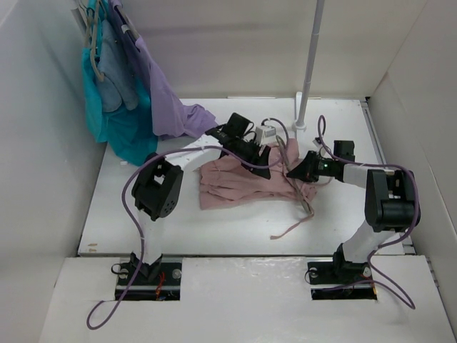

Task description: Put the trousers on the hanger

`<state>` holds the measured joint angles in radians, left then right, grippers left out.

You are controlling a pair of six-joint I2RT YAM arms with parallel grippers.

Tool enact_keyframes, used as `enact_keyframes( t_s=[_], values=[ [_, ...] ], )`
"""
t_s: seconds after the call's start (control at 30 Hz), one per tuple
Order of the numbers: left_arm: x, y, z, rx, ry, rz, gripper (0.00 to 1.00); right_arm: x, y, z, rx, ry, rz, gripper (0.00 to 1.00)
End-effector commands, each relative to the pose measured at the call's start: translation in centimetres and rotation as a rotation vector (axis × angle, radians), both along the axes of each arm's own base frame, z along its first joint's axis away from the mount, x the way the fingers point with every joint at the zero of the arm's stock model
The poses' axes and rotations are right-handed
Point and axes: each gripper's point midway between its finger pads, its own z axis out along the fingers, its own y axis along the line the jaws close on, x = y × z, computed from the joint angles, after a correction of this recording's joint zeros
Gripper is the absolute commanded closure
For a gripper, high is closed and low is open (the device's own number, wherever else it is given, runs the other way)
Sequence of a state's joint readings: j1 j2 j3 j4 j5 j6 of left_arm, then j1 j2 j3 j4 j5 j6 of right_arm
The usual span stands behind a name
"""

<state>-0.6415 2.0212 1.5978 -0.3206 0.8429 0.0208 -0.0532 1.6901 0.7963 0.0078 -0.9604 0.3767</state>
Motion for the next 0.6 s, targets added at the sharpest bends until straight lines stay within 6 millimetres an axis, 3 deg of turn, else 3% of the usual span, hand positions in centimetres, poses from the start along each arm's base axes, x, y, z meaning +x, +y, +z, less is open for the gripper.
enact_keyframes(
  t_s=[0.0,0.03,0.07,0.1,0.17,0.3,0.4,0.5,0.57],
  values=[
    [-1.7,-0.4,0.4,0.006,-0.052,-0.022,0.49,0.8,0.1,1.8,0.031,-0.071,0.036,1.00],
    [-2.0,-0.7,-0.5,0.014,0.058,0.050,0.49,0.8,0.1,1.9,0.031,-0.071,0.036,1.00],
    [-0.7,-1.5,-0.4,-0.023,0.074,0.098,0.49,0.8,0.1,1.9,0.031,-0.071,0.036,1.00],
    [-0.4,-1.8,-1.5,-0.035,0.160,0.122,0.49,0.8,0.1,1.9,0.031,-0.071,0.036,1.00],
    [0.8,-2.9,-0.8,-0.072,0.276,0.208,0.49,0.8,0.1,1.9,0.031,-0.071,0.036,1.00],
    [2.9,-4.5,0.5,-0.157,0.235,0.251,0.49,0.6,0.3,1.6,0.051,-0.054,0.051,1.00],
    [4.0,-4.9,0.0,-0.150,0.241,0.290,0.49,0.5,0.6,2.1,0.074,-0.077,0.073,1.00],
    [4.4,-5.1,-1.7,-0.123,0.278,0.325,0.49,0.4,0.6,2.5,0.079,-0.095,0.086,1.00],
    [3.8,-6.1,-1.8,-0.127,0.273,0.303,0.49,0.3,0.7,2.6,0.086,-0.096,0.092,1.00]
  ],
)
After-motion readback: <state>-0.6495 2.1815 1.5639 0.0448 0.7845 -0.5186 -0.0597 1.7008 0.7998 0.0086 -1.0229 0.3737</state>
